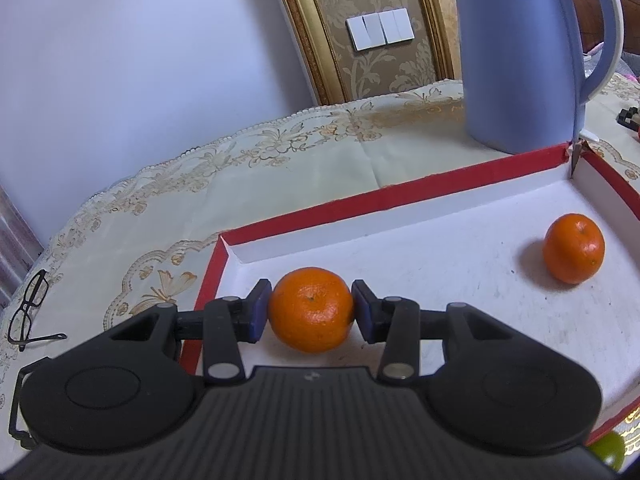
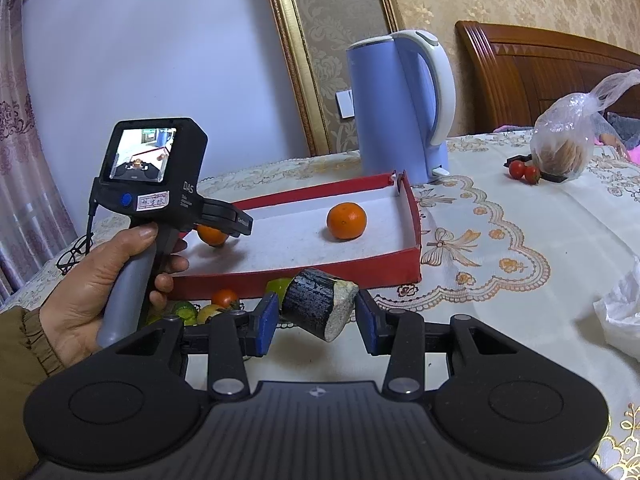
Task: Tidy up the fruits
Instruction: 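Lower the large orange into the tray and open the left gripper, then place the eggplant piece beside the orange in the tray and open the right gripper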
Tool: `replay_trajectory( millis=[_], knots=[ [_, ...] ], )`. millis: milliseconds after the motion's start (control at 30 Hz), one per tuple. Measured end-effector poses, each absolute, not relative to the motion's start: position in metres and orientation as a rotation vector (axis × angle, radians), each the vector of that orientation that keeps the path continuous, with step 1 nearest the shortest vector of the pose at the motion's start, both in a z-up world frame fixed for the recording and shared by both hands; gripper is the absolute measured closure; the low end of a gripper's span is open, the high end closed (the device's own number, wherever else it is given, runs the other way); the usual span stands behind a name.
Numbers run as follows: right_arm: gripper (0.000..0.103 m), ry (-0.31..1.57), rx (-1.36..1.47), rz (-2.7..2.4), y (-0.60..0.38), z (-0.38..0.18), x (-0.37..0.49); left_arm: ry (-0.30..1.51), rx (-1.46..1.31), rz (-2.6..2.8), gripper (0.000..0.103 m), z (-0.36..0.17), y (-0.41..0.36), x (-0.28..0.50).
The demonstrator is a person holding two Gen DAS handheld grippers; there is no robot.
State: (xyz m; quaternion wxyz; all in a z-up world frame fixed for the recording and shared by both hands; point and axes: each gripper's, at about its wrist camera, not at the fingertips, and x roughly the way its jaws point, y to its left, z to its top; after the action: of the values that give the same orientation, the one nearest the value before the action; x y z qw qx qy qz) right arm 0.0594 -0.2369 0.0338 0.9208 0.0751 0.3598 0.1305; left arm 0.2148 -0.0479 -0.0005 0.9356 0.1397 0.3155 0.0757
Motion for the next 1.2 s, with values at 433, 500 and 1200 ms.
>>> replay_trajectory(
  millis=[433, 500, 1200],
  knots=[
    [0.062, 0.735, 0.141, 0.268, -0.235, 0.038, 0.064, 0.634, 0.3, 0.16, 0.06, 0.002, -0.053, 0.22],
    [0.062, 0.733, 0.138, 0.268, -0.234, 0.039, 0.065, 0.635, 0.297, 0.159, 0.059, 0.002, -0.053, 0.221],
    [0.062, 0.755, 0.036, 0.278, -0.216, 0.035, 0.147, 0.468, 0.147, 0.202, 0.0, 0.036, 0.003, 0.085]
  ],
)
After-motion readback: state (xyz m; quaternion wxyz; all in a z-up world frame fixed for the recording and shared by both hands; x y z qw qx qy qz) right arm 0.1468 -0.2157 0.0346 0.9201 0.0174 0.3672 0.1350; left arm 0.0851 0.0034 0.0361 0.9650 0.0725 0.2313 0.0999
